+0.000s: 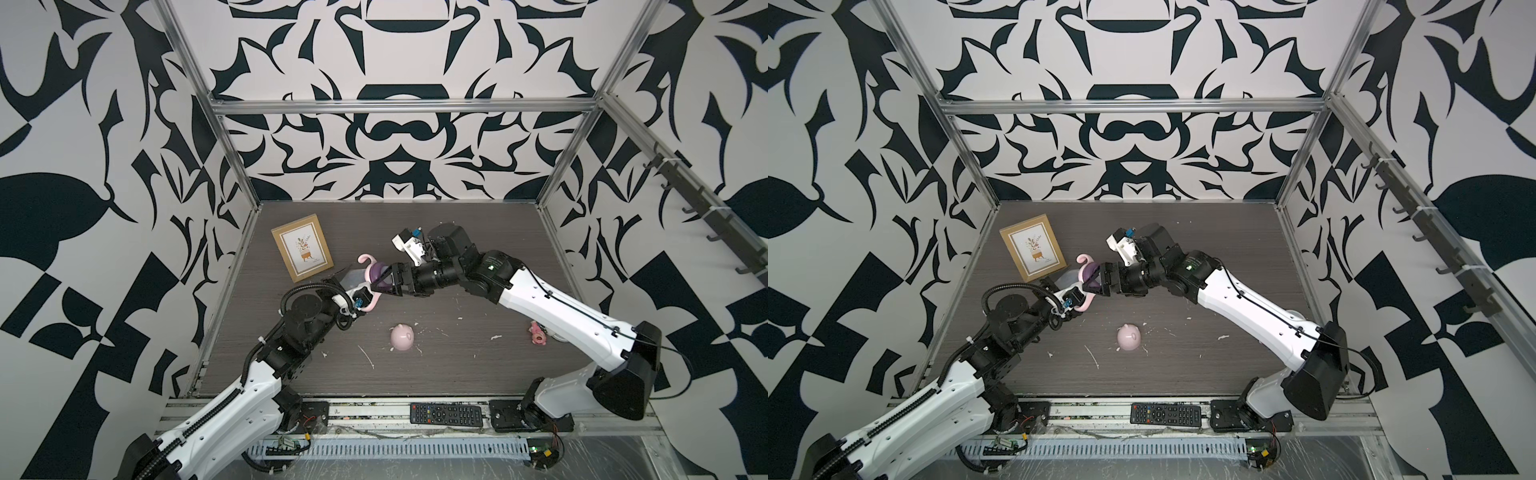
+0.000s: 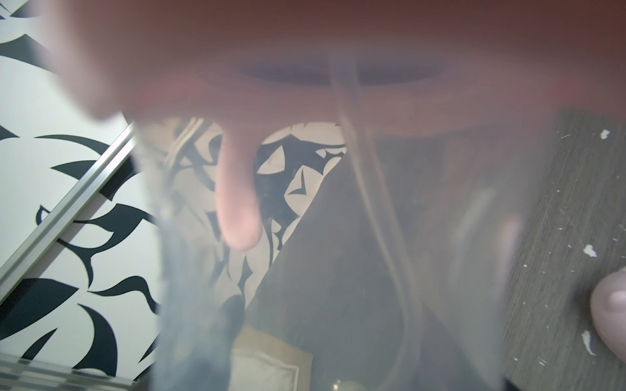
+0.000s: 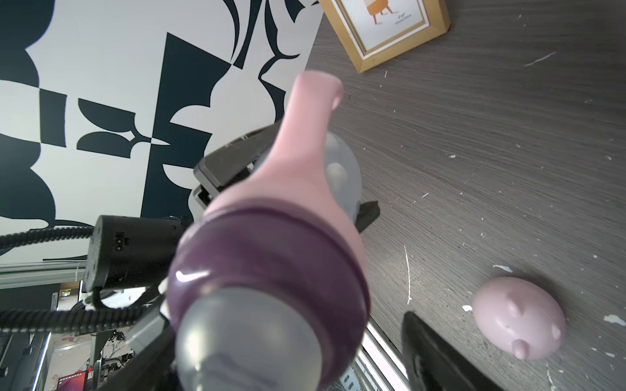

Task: Assemble the baby bottles
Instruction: Screw the nipple onto the baby bottle, then place the baby bottle at the center of the board.

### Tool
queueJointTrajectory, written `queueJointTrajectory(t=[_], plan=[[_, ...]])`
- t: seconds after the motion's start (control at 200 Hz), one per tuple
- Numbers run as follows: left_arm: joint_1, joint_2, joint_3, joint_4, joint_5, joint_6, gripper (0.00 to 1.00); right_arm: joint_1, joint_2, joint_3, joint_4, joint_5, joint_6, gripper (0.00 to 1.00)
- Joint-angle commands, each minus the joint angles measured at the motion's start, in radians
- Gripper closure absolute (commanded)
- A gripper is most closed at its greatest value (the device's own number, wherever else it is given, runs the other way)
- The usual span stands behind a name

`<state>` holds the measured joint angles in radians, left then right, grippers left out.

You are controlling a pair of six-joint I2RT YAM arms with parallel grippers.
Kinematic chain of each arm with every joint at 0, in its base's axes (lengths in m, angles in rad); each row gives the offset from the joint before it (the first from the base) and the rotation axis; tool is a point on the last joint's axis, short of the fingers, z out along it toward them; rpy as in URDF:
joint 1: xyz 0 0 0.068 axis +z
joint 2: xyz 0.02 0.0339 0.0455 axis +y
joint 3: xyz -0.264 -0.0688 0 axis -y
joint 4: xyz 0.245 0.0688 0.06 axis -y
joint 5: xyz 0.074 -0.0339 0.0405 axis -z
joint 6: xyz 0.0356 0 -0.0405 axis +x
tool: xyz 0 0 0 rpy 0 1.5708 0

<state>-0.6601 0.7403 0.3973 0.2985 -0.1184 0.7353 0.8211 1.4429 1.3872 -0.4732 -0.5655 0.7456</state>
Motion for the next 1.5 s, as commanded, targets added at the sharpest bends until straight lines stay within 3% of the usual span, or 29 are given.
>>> queueJointTrajectory(t=[0.0, 0.545, 0.66, 0.79, 0.91, 1.085, 1.105, 1.15, 1.32, 1.495], plan=[[-0.004, 0.012, 0.007, 0.054, 0.028, 0.008, 1.00, -0.005, -0.004, 0.054, 0.036, 0.020, -0.050, 0.05], [-0.005, 0.027, 0.031, 0.044, 0.058, 0.001, 1.00, -0.005, 0.040, 0.023, 0.044, 0.083, -0.058, 0.10], [-0.004, 0.021, 0.031, 0.049, 0.060, -0.003, 1.00, -0.006, 0.045, 0.005, 0.089, 0.080, -0.031, 0.17], [-0.004, 0.019, 0.031, 0.055, 0.052, -0.010, 1.00, -0.005, 0.043, -0.016, 0.117, 0.068, -0.003, 0.33], [-0.005, 0.016, 0.021, 0.071, 0.045, -0.016, 0.72, -0.005, 0.029, -0.020, 0.115, 0.068, -0.001, 0.53], [-0.004, 0.004, -0.006, 0.081, 0.056, -0.040, 0.41, -0.031, 0.008, 0.002, 0.059, 0.088, -0.037, 0.78], [-0.004, 0.004, -0.006, 0.073, 0.059, -0.041, 0.22, -0.039, 0.006, 0.002, 0.048, 0.091, -0.043, 0.80], [-0.004, 0.002, -0.005, 0.057, 0.067, -0.051, 0.00, -0.061, 0.000, 0.008, 0.026, 0.093, -0.063, 0.84], [-0.004, -0.011, -0.012, 0.041, 0.082, -0.090, 0.01, -0.168, -0.001, 0.090, -0.159, 0.170, -0.235, 0.96], [-0.004, -0.036, -0.016, 0.006, 0.079, -0.144, 0.01, -0.214, 0.084, 0.239, -0.413, 0.359, -0.495, 0.98]])
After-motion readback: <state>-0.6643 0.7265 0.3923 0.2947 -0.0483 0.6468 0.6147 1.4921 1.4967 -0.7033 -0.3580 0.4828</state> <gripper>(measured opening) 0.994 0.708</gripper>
